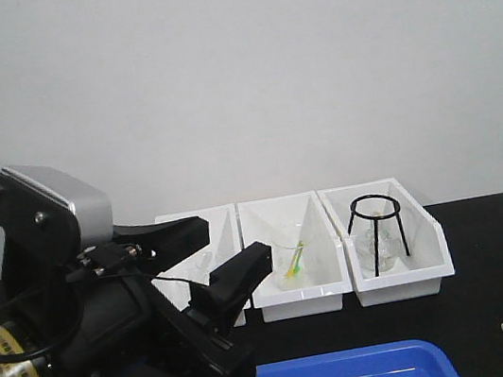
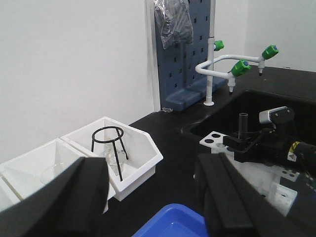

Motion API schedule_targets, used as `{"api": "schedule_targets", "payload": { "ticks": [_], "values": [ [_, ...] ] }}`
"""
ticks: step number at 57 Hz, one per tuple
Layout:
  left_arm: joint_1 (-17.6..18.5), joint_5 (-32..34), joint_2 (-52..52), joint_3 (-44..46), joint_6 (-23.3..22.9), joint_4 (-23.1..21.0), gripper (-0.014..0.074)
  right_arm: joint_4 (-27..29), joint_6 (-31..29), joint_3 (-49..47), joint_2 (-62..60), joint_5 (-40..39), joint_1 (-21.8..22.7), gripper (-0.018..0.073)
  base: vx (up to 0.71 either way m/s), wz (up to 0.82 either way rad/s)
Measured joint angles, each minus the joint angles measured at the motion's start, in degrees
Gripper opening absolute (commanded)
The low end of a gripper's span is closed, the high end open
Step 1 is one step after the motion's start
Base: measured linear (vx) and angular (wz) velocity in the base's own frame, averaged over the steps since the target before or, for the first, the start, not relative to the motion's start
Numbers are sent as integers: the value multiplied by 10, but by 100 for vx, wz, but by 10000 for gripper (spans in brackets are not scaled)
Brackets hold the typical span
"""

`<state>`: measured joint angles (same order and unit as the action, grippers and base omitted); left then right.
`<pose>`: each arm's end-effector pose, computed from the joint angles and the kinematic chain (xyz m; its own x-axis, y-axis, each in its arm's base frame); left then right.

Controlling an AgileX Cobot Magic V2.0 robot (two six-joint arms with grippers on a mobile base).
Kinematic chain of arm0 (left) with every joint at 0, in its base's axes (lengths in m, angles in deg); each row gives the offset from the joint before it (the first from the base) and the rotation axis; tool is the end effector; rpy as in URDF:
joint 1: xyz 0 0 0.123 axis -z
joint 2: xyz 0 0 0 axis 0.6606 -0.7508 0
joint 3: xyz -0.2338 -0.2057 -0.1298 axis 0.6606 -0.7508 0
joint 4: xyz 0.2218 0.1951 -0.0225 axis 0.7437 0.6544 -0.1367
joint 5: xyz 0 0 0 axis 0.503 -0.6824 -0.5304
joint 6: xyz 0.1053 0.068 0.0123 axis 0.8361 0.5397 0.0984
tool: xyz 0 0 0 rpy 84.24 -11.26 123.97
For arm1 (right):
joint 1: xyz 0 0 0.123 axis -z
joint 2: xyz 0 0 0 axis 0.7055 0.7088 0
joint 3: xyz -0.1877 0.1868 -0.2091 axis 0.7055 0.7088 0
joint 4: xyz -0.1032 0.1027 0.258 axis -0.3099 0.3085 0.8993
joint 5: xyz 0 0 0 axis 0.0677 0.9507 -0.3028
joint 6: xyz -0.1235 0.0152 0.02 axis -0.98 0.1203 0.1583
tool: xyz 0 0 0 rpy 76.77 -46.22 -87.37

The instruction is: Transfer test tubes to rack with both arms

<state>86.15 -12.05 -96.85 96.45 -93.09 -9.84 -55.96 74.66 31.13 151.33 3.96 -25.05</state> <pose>0.2311 -0.2342 0.4128 -0.0765 0.0392 -0.9963 0.7211 0.6922 -0.0281 0.3731 -0.1108 0.1479 -0.1406 0.1806 -0.9735 0.1887 0.9701 0.1527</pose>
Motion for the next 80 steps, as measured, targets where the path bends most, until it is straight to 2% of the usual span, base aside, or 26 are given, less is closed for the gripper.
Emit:
{"api": "schedule_targets", "payload": {
  "ticks": [15, 45, 63, 80],
  "values": [
    [0, 0, 0, 0, 0, 0, 500, -1, -35, 0, 0, 8, 0, 38, 0, 0],
    [0, 0, 0, 0, -2, 0, 500, -5, -43, 0, 0, 5, 0, 353, 0, 0],
    [0, -1, 0, 0, -2, 0, 500, -5, -43, -1, 0, -69, 0, 390, 0, 0],
    [0, -6, 0, 0, -2, 0, 500, -5, -43, -1, -60, -76, 0, 390, 0, 0]
  ]
}}
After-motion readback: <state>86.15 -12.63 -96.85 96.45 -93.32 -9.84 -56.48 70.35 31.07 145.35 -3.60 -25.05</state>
